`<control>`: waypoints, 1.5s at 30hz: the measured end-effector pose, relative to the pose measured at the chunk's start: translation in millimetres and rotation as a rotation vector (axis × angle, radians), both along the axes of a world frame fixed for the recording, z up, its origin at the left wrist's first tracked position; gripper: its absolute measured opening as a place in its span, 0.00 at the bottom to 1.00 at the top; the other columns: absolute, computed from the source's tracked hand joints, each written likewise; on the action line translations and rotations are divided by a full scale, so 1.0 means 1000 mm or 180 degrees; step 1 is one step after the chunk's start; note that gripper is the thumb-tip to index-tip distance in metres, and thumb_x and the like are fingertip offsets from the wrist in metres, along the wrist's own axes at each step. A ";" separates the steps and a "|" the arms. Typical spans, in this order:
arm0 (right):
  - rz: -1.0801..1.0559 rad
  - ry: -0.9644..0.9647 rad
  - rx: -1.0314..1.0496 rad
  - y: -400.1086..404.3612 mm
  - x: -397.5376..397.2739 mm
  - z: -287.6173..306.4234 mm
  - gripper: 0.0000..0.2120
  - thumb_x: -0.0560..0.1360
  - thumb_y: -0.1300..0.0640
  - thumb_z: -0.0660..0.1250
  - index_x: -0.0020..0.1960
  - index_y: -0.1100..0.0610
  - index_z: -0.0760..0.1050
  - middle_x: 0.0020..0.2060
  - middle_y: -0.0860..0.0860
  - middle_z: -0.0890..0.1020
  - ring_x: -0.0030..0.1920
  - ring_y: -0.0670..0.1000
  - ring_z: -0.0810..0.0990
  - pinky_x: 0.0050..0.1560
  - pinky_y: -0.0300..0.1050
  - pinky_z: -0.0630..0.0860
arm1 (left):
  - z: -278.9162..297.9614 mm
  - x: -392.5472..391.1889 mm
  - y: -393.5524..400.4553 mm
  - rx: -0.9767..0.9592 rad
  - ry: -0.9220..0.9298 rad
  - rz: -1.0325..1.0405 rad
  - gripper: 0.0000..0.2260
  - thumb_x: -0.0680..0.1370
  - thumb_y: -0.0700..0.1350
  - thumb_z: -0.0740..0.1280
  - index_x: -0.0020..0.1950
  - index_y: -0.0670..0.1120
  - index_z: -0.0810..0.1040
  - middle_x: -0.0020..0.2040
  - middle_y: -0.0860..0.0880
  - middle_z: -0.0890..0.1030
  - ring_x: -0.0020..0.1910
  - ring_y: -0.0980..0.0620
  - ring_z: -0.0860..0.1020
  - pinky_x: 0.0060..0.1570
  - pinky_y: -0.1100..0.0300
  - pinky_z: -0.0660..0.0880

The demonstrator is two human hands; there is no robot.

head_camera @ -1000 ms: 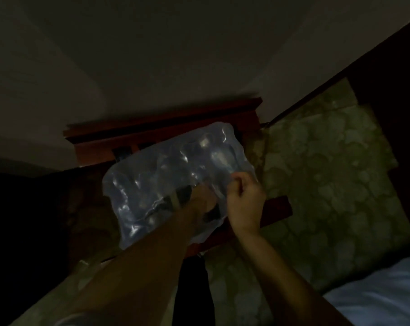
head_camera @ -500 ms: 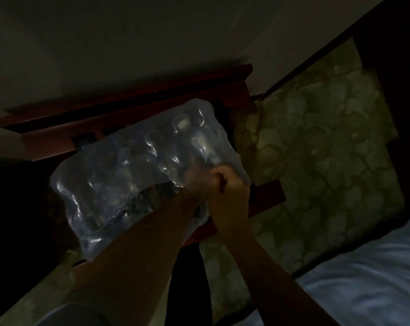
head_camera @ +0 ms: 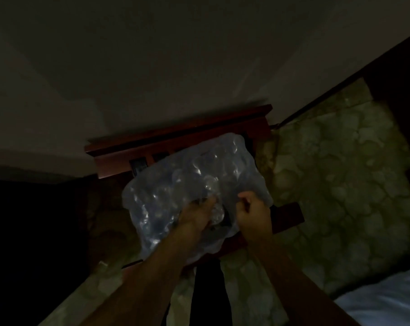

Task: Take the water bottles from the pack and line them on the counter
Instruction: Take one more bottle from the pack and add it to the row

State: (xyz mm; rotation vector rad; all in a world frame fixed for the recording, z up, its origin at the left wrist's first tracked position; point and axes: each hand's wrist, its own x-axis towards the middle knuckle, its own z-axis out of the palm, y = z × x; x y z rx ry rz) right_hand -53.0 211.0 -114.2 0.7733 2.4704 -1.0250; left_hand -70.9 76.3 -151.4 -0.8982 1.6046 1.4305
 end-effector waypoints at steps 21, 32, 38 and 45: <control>-0.0609 0.0090 -0.0913 -0.064 0.034 0.118 0.16 0.76 0.38 0.61 0.47 0.47 0.80 0.45 0.50 0.85 0.46 0.51 0.84 0.50 0.52 0.81 | 0.174 0.055 -0.072 0.1095 0.0501 0.0053 0.19 0.77 0.53 0.69 0.64 0.45 0.77 0.51 0.46 0.86 0.48 0.50 0.85 0.38 0.63 0.80; -0.0253 0.0479 -0.1629 -0.121 0.018 0.227 0.19 0.72 0.40 0.70 0.53 0.53 0.81 0.45 0.55 0.87 0.47 0.56 0.86 0.56 0.57 0.81 | 0.259 0.059 -0.123 0.0960 0.1399 0.0193 0.23 0.72 0.58 0.73 0.59 0.44 0.79 0.48 0.47 0.87 0.45 0.50 0.86 0.47 0.55 0.83; 0.0172 0.1118 -0.1903 -0.166 0.031 0.284 0.16 0.73 0.46 0.71 0.54 0.56 0.78 0.40 0.52 0.87 0.40 0.50 0.87 0.35 0.42 0.81 | 0.309 0.084 -0.170 0.0625 0.2220 0.0228 0.18 0.73 0.54 0.72 0.54 0.41 0.81 0.48 0.41 0.86 0.42 0.49 0.83 0.46 0.54 0.78; 0.0783 0.1688 -0.2301 -0.221 0.086 0.324 0.09 0.74 0.53 0.72 0.52 0.50 0.75 0.48 0.53 0.85 0.45 0.50 0.86 0.39 0.41 0.82 | 0.371 0.154 -0.225 -0.0634 0.3185 -0.0380 0.19 0.73 0.58 0.70 0.61 0.50 0.81 0.47 0.51 0.86 0.44 0.57 0.85 0.50 0.54 0.82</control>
